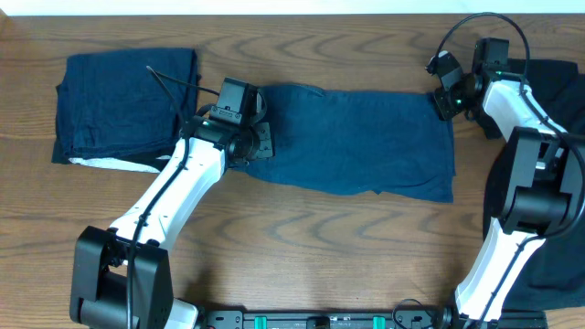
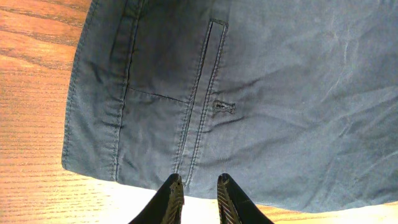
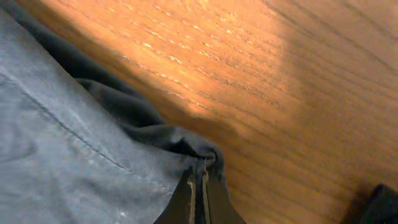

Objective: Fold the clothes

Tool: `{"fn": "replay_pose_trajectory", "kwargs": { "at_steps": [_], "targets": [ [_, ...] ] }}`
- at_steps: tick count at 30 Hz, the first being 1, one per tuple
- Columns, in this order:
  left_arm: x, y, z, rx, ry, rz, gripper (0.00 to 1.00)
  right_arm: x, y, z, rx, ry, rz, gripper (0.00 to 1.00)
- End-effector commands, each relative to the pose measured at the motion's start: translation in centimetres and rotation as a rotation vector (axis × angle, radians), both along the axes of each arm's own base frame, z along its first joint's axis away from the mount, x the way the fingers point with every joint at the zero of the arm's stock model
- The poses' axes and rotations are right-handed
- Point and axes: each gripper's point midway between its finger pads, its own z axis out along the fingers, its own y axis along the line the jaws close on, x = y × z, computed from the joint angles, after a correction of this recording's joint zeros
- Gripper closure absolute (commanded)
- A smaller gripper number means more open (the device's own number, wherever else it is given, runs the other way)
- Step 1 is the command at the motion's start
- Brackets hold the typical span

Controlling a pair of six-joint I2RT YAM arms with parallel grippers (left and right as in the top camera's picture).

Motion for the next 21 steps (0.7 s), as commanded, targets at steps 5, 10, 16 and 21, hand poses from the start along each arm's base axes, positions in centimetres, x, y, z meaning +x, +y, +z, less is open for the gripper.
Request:
{"fn": "replay_pose_trajectory", "kwargs": {
  "at_steps": [5, 10, 16, 21],
  "targets": [
    [0.2, 0.3, -0.3, 0.018, -0.002, -0.004, 0.78, -1.0, 4.0, 1.6, 0.042, 0.024, 0.057, 0.99],
    [0.3, 0.3, -0.3, 0.017, -0.004, -0.004, 0.78, -2.0, 5.4, 1.2, 0.073, 0.083, 0.02, 0.99],
    [0.3, 0.3, -0.3, 0.017, -0.004, -0.004, 0.78, -1.7, 5.1, 1.6, 0.04, 0.067, 0.011, 0.97],
    [0.3, 0.3, -0.3, 0.021, -0.006, -0.002, 0.78, -1.4, 4.1, 1.7, -0.027, 0.05, 0.006, 0.84]
  ]
}}
